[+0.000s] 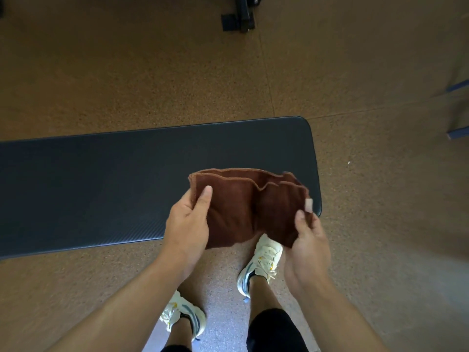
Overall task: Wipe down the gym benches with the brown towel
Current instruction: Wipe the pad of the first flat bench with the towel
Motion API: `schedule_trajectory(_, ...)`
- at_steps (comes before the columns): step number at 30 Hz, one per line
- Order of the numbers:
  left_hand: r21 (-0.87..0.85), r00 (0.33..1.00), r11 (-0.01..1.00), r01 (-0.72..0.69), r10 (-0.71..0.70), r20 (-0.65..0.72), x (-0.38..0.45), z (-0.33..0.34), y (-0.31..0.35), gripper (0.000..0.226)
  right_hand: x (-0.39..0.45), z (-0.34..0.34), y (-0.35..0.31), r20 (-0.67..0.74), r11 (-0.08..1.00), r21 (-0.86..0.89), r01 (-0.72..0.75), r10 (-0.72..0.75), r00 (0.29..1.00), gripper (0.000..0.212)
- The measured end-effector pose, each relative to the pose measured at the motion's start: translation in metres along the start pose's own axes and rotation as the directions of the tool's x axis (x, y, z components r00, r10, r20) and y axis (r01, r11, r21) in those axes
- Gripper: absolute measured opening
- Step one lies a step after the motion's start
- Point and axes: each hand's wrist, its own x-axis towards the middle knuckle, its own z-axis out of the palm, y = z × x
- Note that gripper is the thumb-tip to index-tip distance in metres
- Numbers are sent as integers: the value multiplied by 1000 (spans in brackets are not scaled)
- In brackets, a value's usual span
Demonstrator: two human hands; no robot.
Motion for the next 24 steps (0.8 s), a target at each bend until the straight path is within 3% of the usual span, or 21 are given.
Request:
schedule_trajectory(5,158,999,987,-12,19,-42,17,3,0,20,25,-34,-31,-148,993,-95,72,-86,985,24)
schedule_trajectory(9,191,998,981,-32,41,-41,22,15,4,22,36,-51,-50,-112,952,-224,208,-237,965,25)
schedule_trajectory(13,235,993,966,-106,116,-30,24,29,6,21,47,-54,-76,-103,909,-237,344,-376,921,21)
schedule_trajectory(17,194,999,980,-44,48,-20,33,39,1,23,51,-45,-92,-116,865,-261,428,-468,876,20)
schedule_trajectory(20,202,1000,979,21,-19,-10,44,47,4,40,29,-39,-119,-82,704,-361,612,-678,731,23)
schedule_trajectory(22,243,1000,970,17,-13,-16,52,51,7,43,6,-36,-136,60,528,-403,748,-800,597,27)
schedule_trajectory(24,244,1000,970,21,-21,-5,57,54,9,40,-16,-27,-143,236,398,-383,833,-830,505,29)
